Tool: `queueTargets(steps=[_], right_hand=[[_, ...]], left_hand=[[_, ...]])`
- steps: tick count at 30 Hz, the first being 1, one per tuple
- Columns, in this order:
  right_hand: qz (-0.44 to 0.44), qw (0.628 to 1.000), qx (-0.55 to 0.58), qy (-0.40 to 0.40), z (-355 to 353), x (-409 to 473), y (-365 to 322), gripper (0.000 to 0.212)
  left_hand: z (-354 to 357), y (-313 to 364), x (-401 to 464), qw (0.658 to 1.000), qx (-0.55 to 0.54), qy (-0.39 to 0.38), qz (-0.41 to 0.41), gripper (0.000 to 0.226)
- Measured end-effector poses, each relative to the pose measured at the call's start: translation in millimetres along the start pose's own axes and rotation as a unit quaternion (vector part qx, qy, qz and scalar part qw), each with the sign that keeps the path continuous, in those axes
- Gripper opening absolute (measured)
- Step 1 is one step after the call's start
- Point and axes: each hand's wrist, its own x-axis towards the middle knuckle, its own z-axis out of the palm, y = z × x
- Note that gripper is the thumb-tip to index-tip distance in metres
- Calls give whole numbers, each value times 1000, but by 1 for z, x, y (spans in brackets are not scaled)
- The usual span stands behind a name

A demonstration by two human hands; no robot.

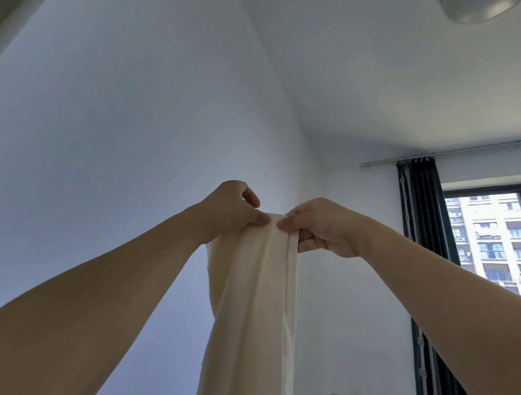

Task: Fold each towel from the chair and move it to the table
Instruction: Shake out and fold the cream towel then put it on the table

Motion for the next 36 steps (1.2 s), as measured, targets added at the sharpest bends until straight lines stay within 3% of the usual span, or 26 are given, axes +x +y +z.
queueTargets(steps=[3,6,10,12,14,16,18,25,29,33,36], right_hand=[[-2,999,-27,19,-4,-2,3,12],[-3,998,-40,40,-13,-6,11,18],[-32,994,-97,43,-19,-11,20,18],[-53,992,-101,58,-20,-13,22,14],[-70,989,-103,76,-21,-16,22,11],[-75,988,-101,88,-25,-17,24,9],[-60,990,-98,77,-34,-18,26,17],[36,979,-198,-17,-55,-10,34,21],[93,922,-369,-63,-39,15,61,11],[120,865,-485,-50,-11,56,125,13],[125,864,-488,20,7,93,185,8]], left_hand=[[0,-3,-8,996,34,-77,0,26],[2,-15,-17,978,149,-142,9,35],[9,-22,-18,936,327,-67,109,34],[11,-16,-16,922,364,-18,134,30],[12,-5,-15,903,411,-9,125,30],[13,9,-14,859,494,-8,135,39],[11,19,-10,834,531,-15,151,42],[12,17,13,921,346,-141,113,29],[44,-33,34,901,356,-245,40,9],[99,-107,54,909,336,-244,-46,18],[145,-163,66,949,222,-194,-107,16]])
